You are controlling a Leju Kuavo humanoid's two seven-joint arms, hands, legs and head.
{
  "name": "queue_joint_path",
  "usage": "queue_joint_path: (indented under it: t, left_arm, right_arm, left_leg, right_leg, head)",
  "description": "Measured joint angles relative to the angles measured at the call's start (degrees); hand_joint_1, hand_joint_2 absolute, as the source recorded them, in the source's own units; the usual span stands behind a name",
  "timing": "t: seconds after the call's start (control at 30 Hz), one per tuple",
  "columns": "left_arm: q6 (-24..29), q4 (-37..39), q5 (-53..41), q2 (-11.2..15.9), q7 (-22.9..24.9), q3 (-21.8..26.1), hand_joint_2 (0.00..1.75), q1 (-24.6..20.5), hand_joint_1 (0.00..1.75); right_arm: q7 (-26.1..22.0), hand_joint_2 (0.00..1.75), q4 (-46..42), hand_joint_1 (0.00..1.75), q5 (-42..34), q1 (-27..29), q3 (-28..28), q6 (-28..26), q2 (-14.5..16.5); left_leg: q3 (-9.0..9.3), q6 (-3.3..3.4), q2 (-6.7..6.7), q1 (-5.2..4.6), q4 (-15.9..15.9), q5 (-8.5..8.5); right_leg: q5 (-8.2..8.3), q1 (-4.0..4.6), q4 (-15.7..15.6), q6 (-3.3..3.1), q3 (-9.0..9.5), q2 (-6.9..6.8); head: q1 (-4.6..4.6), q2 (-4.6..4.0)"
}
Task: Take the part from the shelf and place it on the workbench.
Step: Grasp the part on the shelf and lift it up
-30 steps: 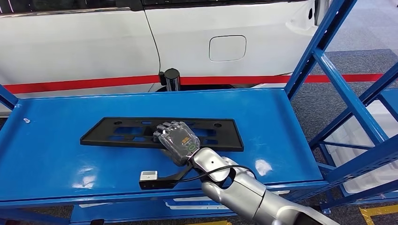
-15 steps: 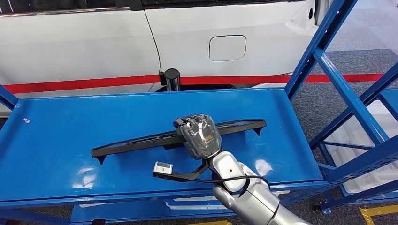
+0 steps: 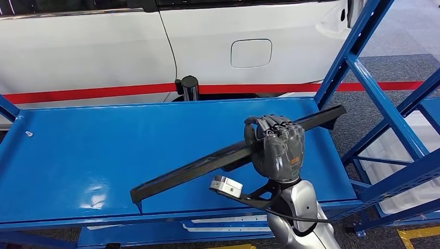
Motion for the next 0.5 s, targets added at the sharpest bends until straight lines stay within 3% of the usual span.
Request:
queue_joint_path:
  t: [0.3, 0.5]
  left_arm:
    - [-0.53, 0.00, 1.78, 0.15, 0.69, -0.13, 1.75, 0.05, 0.00]
    - [0.97, 0.00, 2.44, 0.19, 3.44, -0.03, 1.75, 0.37, 0.00]
  right_arm:
    - [-1.13, 1.75, -4.10, 1.75, 0.86, 1.32, -1.86, -1.20, -0.18]
    - [-1.96, 1.75, -4.79, 1.75, 0.70, 1.33, -2.23, 1.67, -0.11]
  left_leg:
    - [0.02, 0.00, 0.00, 0.00, 0.00, 0.01]
    - [0.00, 0.00, 0.00, 0.00, 0.00, 0.00]
  right_leg:
    - [0.00, 0.00, 0.00, 0.00, 0.01, 0.00]
    - [0.00, 0.00, 0.00, -0.01, 0.01, 0.00]
  head:
    - [-0.01, 0.00]
    - [-0.01, 0.00]
